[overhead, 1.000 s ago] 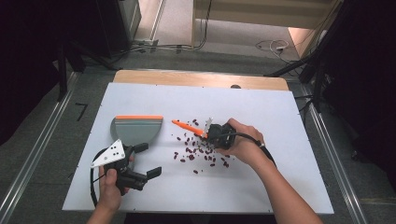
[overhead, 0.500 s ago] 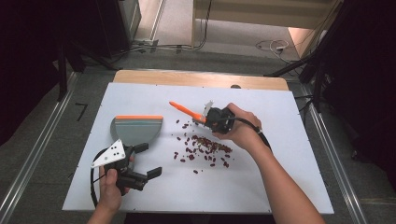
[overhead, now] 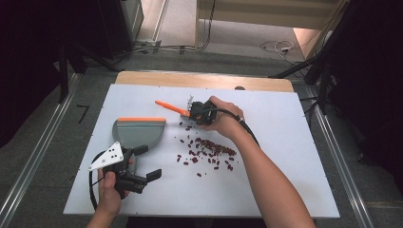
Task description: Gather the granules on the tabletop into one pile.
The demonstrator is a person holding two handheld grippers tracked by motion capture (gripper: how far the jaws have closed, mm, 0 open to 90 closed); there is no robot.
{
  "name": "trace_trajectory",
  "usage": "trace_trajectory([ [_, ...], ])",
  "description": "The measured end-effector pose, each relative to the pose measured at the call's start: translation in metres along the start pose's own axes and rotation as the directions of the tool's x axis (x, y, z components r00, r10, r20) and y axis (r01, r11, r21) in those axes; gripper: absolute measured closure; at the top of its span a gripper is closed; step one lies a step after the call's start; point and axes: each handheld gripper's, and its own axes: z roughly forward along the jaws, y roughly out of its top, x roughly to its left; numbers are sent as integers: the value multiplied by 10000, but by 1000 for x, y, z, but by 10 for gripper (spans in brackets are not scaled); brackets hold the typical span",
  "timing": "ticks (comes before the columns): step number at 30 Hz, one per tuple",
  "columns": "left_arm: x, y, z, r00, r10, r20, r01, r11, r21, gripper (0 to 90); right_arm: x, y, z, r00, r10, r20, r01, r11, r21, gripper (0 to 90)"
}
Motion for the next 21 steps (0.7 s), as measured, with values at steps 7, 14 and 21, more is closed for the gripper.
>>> trace_trajectory([
  [7, -2, 0, 2, 10000, 5, 27, -5, 10000, 10, 13, 20, 0, -7, 9950, -961, -287, 959, 9954, -85, 688],
  [14, -3, 0, 4, 10000, 39, 59, -39, 10000, 79, 13, 39, -9, -14, 9891, -1399, -448, 1388, 9899, -277, 687],
  [21, -3, 0, 4, 10000, 28, 48, -29, 10000, 70, 13, 52, -23, -24, 9821, -1754, -687, 1708, 9830, -670, 686],
])
